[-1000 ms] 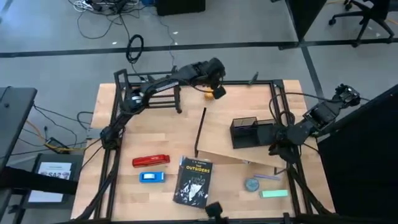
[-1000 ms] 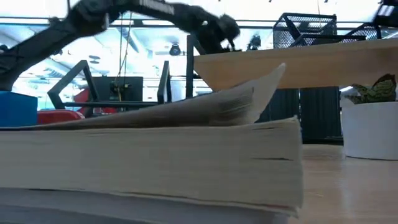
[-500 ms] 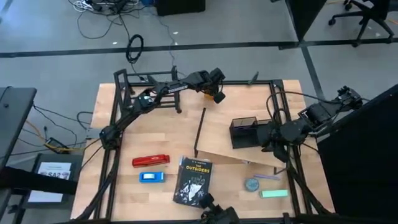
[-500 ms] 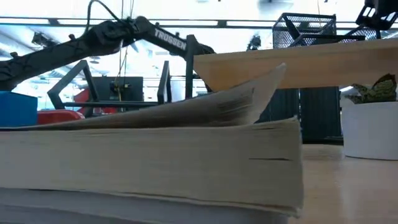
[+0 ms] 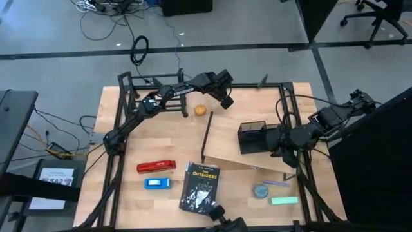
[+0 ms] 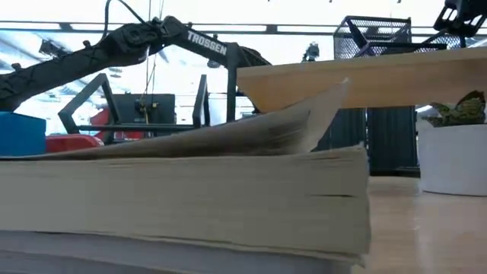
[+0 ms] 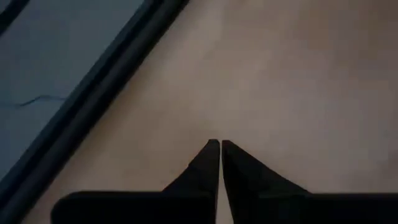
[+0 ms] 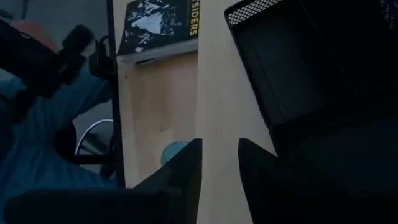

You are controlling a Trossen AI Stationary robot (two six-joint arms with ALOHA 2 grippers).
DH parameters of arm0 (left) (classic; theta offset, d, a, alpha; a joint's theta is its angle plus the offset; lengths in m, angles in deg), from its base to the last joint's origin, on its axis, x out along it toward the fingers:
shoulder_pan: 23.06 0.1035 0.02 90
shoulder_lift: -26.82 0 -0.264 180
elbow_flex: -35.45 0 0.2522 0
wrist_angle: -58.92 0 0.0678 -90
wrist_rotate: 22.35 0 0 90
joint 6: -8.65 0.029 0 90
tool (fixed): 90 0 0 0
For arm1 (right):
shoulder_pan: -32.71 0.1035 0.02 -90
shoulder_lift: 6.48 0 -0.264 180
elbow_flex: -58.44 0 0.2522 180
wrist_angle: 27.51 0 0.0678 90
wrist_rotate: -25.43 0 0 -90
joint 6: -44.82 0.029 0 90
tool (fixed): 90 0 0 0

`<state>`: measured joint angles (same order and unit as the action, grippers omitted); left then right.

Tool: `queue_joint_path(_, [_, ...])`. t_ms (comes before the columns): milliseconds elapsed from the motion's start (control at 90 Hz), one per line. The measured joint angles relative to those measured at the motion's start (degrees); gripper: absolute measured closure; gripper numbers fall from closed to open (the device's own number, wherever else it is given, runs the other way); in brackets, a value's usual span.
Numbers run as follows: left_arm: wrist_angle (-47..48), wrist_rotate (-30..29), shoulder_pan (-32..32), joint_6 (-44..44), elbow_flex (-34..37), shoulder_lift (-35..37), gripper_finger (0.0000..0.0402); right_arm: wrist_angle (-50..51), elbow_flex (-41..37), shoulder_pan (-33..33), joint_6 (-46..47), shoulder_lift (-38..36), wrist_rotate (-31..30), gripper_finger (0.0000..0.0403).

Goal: Stock shelves
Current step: Adjust the shelf, pen holder and book shelf

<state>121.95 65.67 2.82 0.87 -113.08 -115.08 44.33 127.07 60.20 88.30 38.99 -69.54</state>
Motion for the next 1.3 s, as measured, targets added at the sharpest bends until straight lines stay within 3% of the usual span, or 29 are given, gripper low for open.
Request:
queue_joint_path(433, [13.65,-9.3,-3.08,4.34,-0.35,12.3,0.0402,-0.36,0.0,0.0,-1.16,0.01,-0.87,0.0325])
queue_joint_path(578, [20.72,-10.14,-0.12,4.7,0.13,12.23,0.0402,-0.63,0.0,0.0,-1.18,0.08,-0.9,0.0325])
queue_joint_path(744, [13.97,-8.76,2.85,4.55,6.11,11.67,0.0402,-1.44,0.02,-0.42,-2.72,0.23,-1.46,0.0325])
queue_joint_path(922, [12.88,-8.42,4.78,5.92,14.02,11.64,0.0402,-2.34,0.02,-0.52,-2.07,0.26,-1.42,0.0325])
queue_joint_path(1144, [7.32,-6.52,4.33,9.16,25.05,11.64,0.0402,-2.38,0.02,-0.52,-2.64,0.28,-1.44,0.0325])
queue_joint_path(1300, [7.46,-2.78,3.15,9.73,28.53,11.67,0.0402,-2.64,0.02,-0.52,-2.64,0.28,-1.42,0.0325])
